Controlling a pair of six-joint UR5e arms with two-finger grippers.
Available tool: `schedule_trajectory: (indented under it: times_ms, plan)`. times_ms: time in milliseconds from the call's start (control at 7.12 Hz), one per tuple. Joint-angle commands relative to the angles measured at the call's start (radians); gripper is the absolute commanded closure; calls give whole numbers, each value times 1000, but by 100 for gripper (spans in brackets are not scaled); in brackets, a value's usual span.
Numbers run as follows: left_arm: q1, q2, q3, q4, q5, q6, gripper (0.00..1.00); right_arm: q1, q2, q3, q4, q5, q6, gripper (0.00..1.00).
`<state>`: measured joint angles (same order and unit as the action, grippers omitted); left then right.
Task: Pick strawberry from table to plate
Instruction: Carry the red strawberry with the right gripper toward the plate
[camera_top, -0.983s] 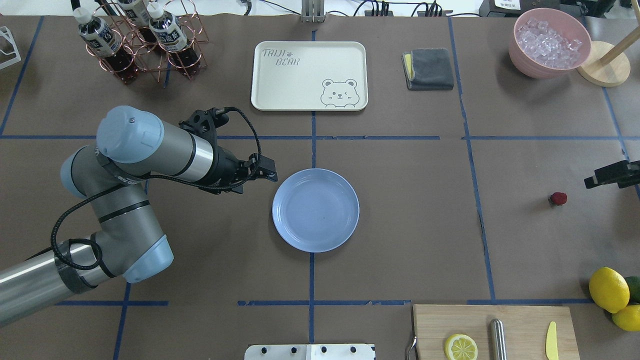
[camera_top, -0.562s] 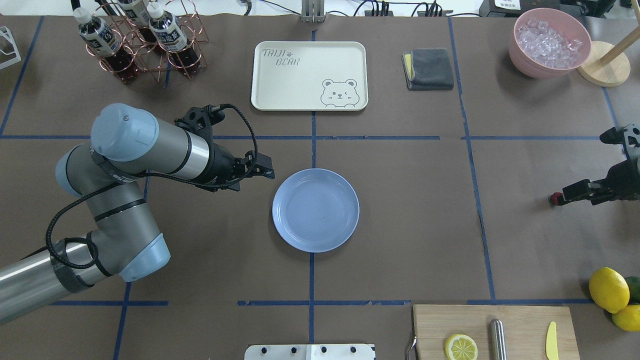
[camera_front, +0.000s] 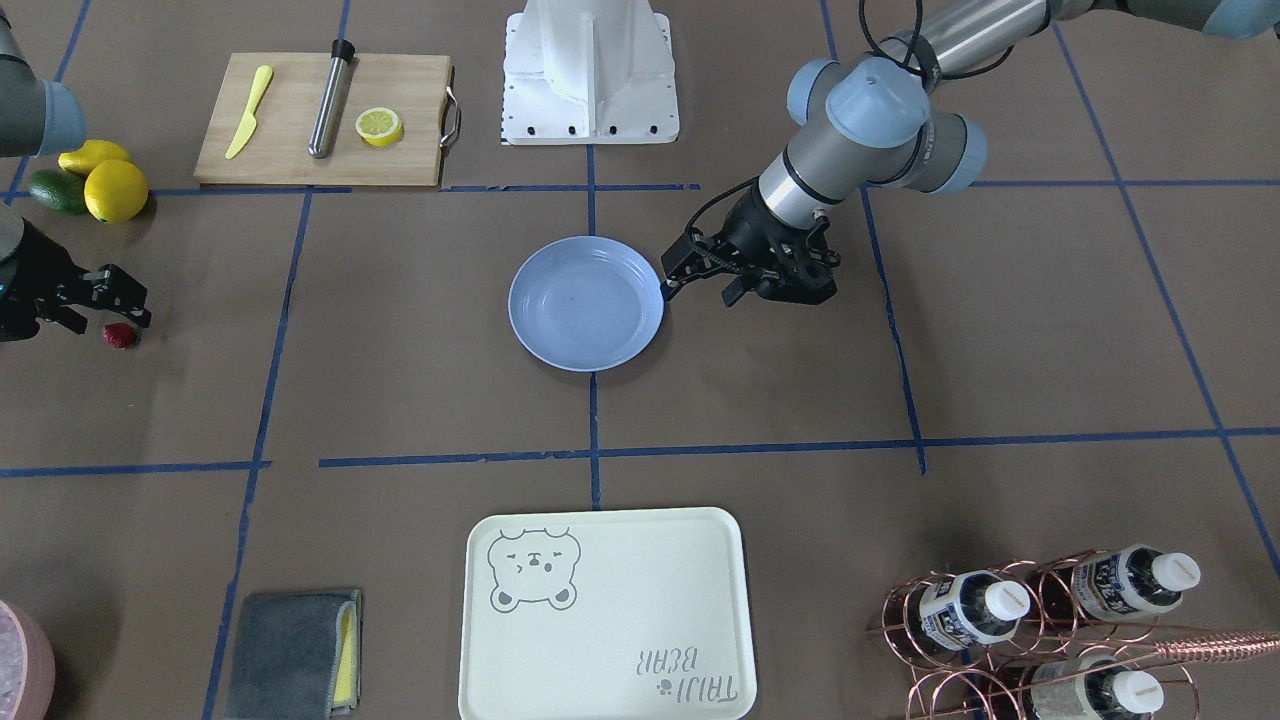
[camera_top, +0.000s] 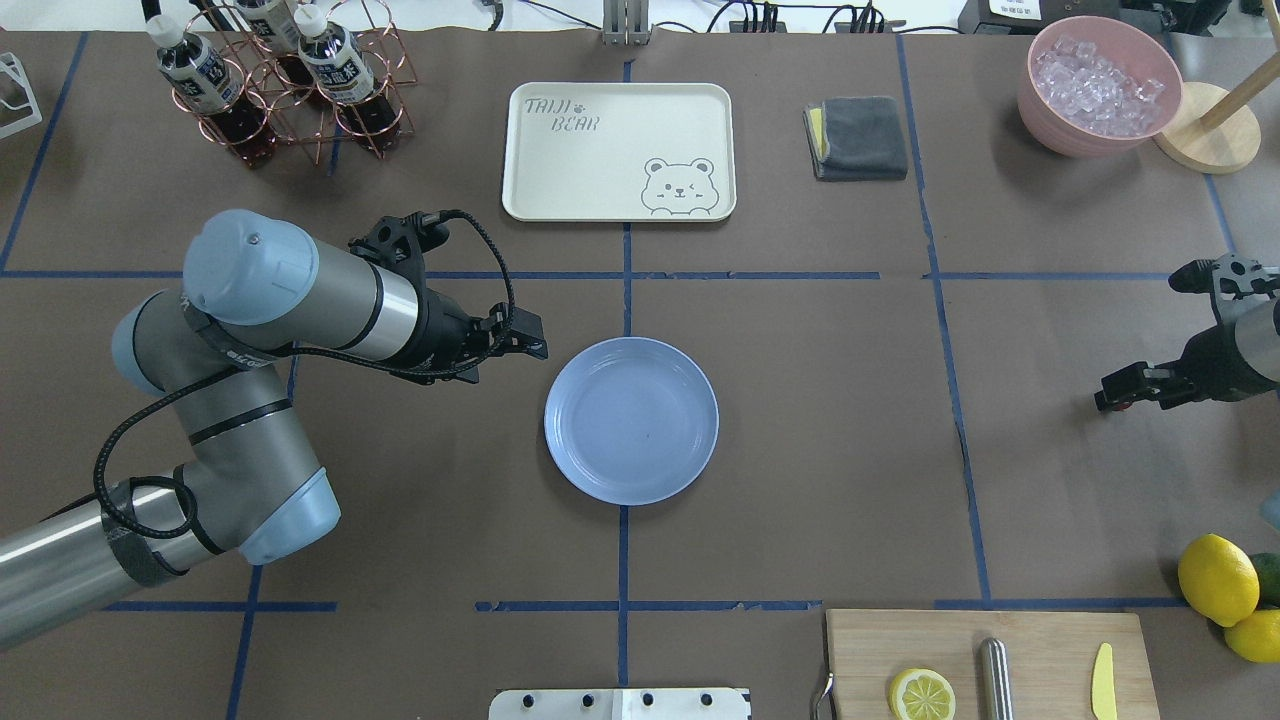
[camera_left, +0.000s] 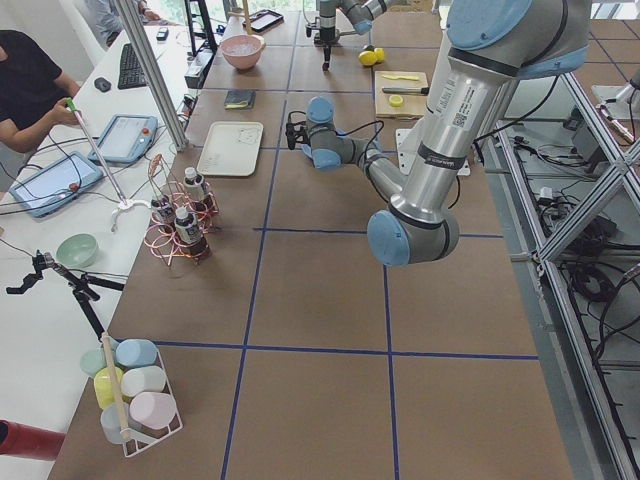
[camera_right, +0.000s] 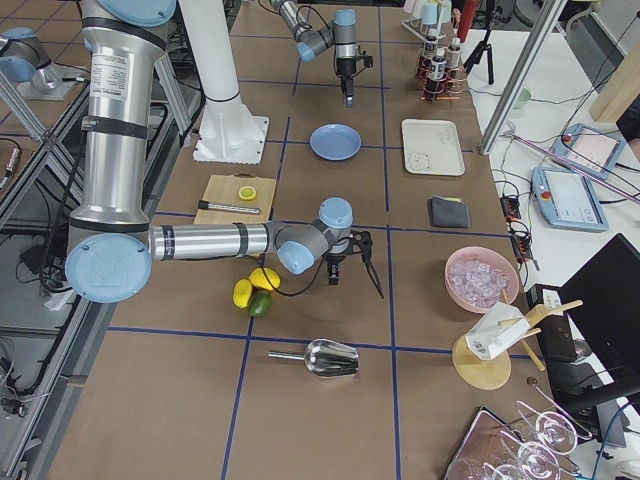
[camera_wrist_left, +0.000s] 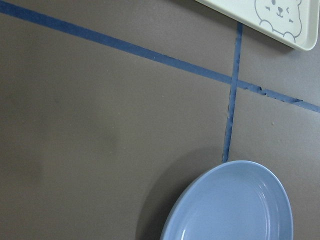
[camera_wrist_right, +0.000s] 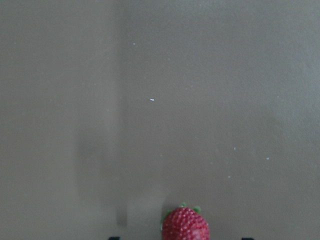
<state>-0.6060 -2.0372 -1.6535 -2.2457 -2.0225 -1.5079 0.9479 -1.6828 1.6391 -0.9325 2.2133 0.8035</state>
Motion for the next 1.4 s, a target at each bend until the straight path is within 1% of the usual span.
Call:
schedule_trajectory:
  times_ms: [0, 281, 421, 562, 702, 843, 983, 1124, 1264]
  plan:
    - [2, -1, 0, 0, 1, 0, 5, -4, 12, -24, 1, -15, -1, 25]
    - [2, -1, 0, 0, 1, 0, 5, -4, 12, -25, 1, -17, 0, 70]
    - [2, -1, 0, 0, 1, -2, 5, -3, 12, -25, 1, -17, -1, 82]
    - [2, 0, 0, 0, 2, -2, 5, -4, 12, -25, 1, -15, -1, 97]
    - [2, -1, 0, 0, 2, -2, 5, -3, 14, -10, 1, -14, -1, 100]
    - [2, -1, 0, -2, 2, -2, 5, -1, 12, 64, -11, -4, 8, 100]
    - [2, -1, -3, -2, 2, -2, 5, -7, 15, 137, -12, -4, 99, 100]
    - [0, 0, -6, -2, 2, -2, 5, -46, 56, 192, -12, -3, 249, 100]
    - [0, 0, -8, -3, 2, -2, 5, -122, 133, 223, -11, -20, 413, 100]
